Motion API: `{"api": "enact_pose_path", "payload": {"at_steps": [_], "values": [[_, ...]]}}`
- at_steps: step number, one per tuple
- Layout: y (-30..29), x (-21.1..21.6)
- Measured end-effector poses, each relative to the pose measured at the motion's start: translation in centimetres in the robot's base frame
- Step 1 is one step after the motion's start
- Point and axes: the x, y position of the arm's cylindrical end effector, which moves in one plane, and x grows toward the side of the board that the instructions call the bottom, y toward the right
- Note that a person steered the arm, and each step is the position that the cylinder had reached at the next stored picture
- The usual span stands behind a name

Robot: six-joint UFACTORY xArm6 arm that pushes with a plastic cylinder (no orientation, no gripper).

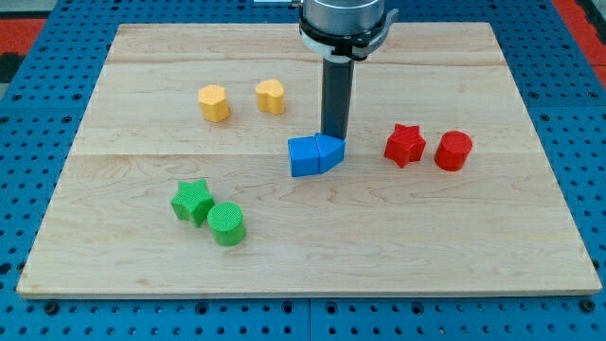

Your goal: Move yellow heart into the yellow hexagon

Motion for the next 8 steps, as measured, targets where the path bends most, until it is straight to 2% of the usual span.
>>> {"api": "enact_pose_path", "payload": {"at_steps": [2,5,7,8], "values": [[0.1,-2.7],[-5.2,-5.7],[-4.9,-9.7],[-5.7,-8.7]]}}
